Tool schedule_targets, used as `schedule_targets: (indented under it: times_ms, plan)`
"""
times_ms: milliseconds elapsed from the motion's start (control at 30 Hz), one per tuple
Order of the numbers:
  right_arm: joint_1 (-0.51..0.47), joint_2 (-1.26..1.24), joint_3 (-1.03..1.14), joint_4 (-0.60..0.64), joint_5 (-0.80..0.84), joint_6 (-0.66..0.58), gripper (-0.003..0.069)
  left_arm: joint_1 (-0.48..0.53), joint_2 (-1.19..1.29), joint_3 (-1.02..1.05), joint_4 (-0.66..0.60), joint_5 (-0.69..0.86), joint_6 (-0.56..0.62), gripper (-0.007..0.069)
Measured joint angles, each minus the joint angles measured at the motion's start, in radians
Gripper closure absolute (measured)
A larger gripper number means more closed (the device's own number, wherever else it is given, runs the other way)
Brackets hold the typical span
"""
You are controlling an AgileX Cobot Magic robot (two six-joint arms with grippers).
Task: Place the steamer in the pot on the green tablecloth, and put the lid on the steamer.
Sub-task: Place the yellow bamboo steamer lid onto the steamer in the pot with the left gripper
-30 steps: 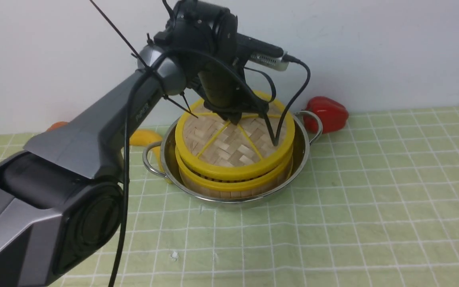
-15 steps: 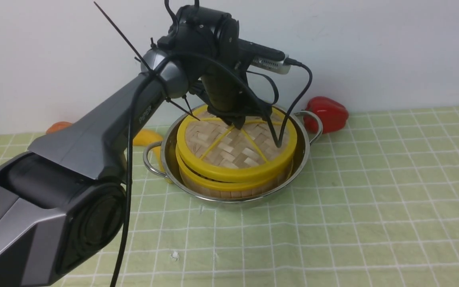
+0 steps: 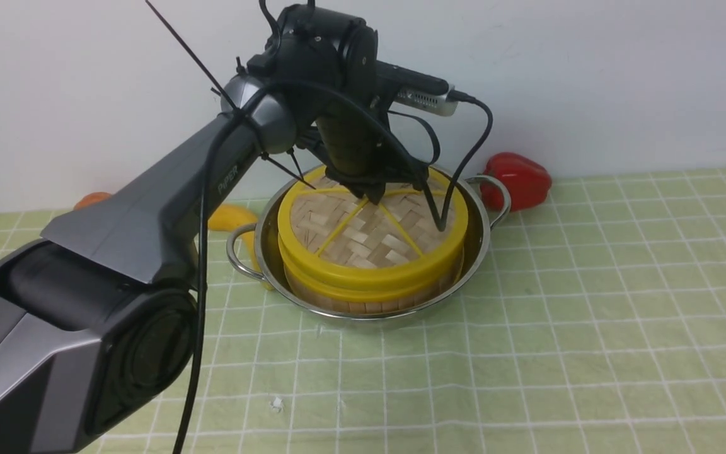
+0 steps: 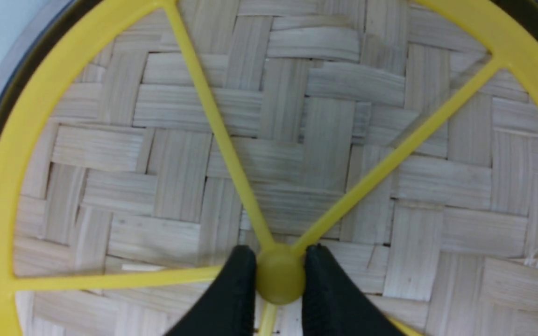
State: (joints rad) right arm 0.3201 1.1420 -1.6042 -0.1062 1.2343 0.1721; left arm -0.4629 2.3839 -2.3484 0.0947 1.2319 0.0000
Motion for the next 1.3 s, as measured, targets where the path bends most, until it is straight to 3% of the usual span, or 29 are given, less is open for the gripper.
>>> schedule_targets:
  times_ms: [1300]
  plan:
    - [0.000, 0.000, 0.000, -0.001, 0.000, -0.001, 0.0178, 0.001, -0.037, 0.060, 0.009, -0.005, -0.005, 0.0509]
